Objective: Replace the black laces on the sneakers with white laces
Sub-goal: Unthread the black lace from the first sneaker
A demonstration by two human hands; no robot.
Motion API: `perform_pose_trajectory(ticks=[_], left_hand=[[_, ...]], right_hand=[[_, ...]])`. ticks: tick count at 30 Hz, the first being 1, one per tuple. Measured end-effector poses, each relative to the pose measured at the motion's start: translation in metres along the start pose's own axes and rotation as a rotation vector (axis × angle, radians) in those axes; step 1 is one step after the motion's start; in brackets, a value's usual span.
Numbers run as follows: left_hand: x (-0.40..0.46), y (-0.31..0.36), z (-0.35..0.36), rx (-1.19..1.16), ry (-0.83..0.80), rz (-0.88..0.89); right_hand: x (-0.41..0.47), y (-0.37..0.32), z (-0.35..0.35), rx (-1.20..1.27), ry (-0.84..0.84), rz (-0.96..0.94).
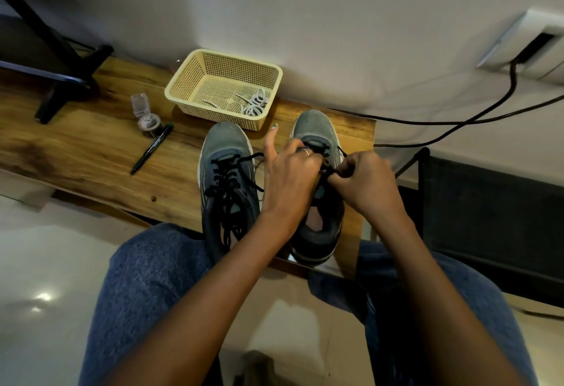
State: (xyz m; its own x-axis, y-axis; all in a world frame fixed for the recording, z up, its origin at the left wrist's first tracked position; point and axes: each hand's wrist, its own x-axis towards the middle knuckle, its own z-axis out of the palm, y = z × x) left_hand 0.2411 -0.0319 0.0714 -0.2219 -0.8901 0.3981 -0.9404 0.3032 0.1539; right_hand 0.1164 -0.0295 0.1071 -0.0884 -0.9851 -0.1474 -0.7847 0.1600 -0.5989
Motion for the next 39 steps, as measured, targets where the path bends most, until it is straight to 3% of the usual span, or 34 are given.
perform_pose_trajectory(ticks=[3,7,10,16,20,27,32,35,39], left_hand=[[-0.002,0.004,0.001,-0.087,0.07,-0.04],[0.003,0.002,-0.012,-0.341,0.285,-0.338],[0.004,-0.003,-0.015,-0.381,0.293,-0.459],[0.004,0.003,-0.007,-0.116,-0.052,-0.127],[0.001,0.003,-0.004,-0.015,-0.054,-0.011],[0.0,0.005,-0.004,-0.089,0.097,-0.03],[0.004,-0.001,-0.014,-0.264,0.258,-0.351],[0.004,-0.005,-0.013,-0.267,0.171,-0.399],[0.003,0.001,-0.008,-0.224,-0.021,-0.215]], right_hand=[[0.0,0.002,-0.002,0.034,0.009,0.027],[0.0,0.007,-0.006,0.055,0.043,0.06],[0.0,0.005,-0.005,0.053,0.03,0.057],[0.0,0.004,-0.004,0.015,0.021,0.038],[0.0,0.004,-0.003,0.003,0.009,0.033],[0.0,0.005,-0.005,0.025,0.012,0.05],[0.0,0.009,-0.007,0.043,0.036,0.066],[-0.001,0.006,-0.006,0.021,0.039,0.044],[-0.002,0.004,-0.006,0.01,0.05,0.02]])
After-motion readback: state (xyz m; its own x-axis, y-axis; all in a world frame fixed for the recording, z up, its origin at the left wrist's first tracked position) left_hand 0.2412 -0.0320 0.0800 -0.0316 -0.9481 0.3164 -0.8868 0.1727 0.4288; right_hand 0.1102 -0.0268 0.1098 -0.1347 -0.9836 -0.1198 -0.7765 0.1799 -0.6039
